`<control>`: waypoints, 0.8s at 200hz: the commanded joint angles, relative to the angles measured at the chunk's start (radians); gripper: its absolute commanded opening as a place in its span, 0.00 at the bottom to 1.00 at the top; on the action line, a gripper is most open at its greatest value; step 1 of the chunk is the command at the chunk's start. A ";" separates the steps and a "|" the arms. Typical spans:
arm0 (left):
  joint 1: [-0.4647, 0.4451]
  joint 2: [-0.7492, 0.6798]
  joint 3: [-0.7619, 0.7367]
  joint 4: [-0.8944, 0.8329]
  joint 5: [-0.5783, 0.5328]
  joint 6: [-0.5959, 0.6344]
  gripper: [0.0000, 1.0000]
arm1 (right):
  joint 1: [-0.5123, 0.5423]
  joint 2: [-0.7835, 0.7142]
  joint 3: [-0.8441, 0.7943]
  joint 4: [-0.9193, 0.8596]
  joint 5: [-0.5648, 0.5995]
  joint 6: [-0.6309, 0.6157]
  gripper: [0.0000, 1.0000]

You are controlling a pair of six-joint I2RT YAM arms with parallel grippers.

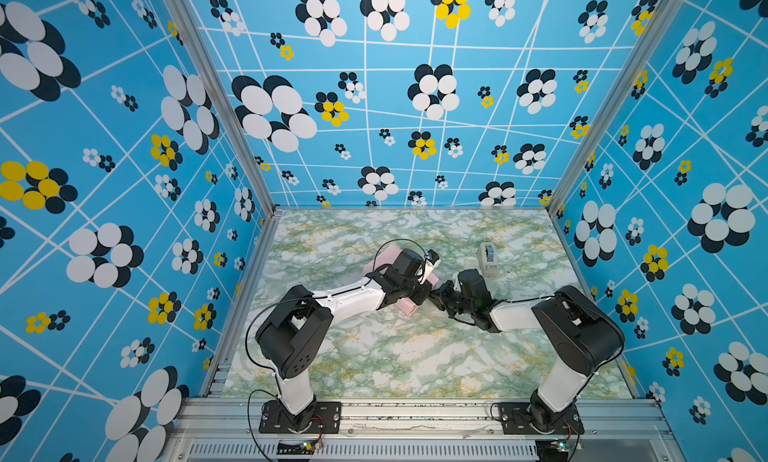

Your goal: Wrap the gift box in paper

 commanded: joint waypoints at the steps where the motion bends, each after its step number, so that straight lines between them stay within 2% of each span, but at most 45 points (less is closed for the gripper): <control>1: -0.021 0.011 0.028 -0.058 -0.120 0.052 0.18 | 0.010 0.012 -0.003 0.017 -0.003 0.007 0.00; 18: -0.022 -0.016 0.024 -0.050 -0.131 0.053 0.27 | 0.011 0.014 -0.006 0.016 -0.005 0.007 0.00; 41: -0.022 -0.090 -0.013 -0.001 -0.132 0.049 0.51 | 0.011 0.015 -0.004 0.018 -0.004 0.009 0.00; 80: -0.026 -0.216 -0.140 0.110 -0.129 0.104 0.80 | 0.011 0.016 -0.004 0.022 -0.006 0.009 0.00; 105: -0.043 -0.223 -0.226 0.146 -0.131 0.219 0.86 | 0.010 0.024 -0.007 0.033 -0.008 0.012 0.00; 126: -0.067 -0.203 -0.286 0.185 -0.196 0.322 0.90 | 0.010 0.030 -0.009 0.043 -0.011 0.016 0.00; 160: -0.086 -0.181 -0.330 0.249 -0.271 0.379 0.92 | 0.011 0.026 -0.010 0.042 -0.010 0.017 0.00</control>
